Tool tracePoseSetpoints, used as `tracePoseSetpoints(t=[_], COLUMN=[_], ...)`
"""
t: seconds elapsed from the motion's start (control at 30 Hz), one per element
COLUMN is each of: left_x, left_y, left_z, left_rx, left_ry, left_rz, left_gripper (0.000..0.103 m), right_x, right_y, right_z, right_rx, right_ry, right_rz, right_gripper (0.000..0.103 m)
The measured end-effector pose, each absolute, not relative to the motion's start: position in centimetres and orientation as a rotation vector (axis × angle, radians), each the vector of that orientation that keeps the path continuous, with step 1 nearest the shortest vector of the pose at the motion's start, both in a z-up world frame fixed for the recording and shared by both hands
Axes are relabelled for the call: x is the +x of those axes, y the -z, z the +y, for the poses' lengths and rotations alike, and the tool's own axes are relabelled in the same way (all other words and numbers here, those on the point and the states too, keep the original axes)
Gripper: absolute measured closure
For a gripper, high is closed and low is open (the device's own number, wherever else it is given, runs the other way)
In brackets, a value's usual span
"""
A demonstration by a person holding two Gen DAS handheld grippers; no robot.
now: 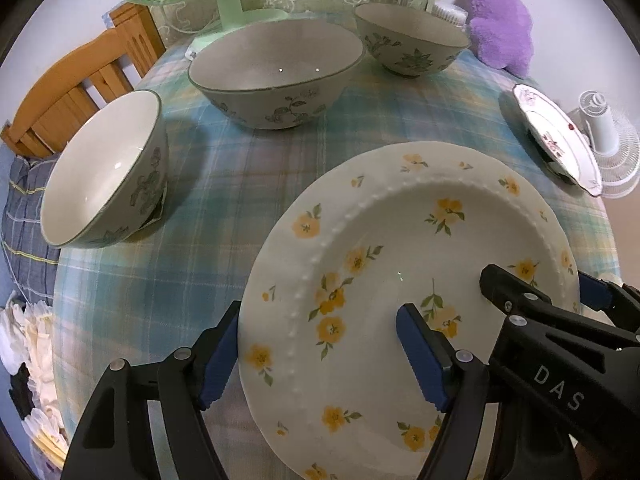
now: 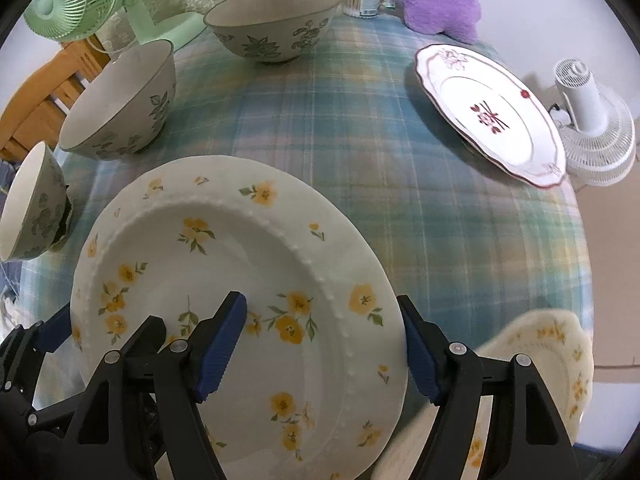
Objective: Organize plates and bowls
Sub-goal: 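Carry the beaded-rim plate with both grippers and lower it onto the scalloped plate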
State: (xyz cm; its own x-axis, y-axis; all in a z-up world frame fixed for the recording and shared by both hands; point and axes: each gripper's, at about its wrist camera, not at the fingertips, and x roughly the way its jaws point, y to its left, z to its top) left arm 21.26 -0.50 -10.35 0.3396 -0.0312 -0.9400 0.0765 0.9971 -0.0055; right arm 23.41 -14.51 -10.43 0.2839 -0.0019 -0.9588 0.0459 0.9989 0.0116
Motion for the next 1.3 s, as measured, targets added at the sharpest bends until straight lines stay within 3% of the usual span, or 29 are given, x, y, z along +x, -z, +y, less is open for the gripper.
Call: tracePoseSetpoints(t=[0.67,1.3], left_x=[16.3,13.5], left_y=[5.0,5.7], left_z=[-3.1,-13.6], left_rx=[0.084,0.089], left_ry=[0.255,0.223], left_rz=[1.115,1.151], left_gripper=[0.027,0.027], right_x=[15.1,12.1], right_y=[3.6,4.1], right_z=[-16.8,-27.6], right_rx=[0.128,0.149], right_ry=[0.232,0.221], right_rz=[1.173,1.193], right_gripper=[0.026,0.027])
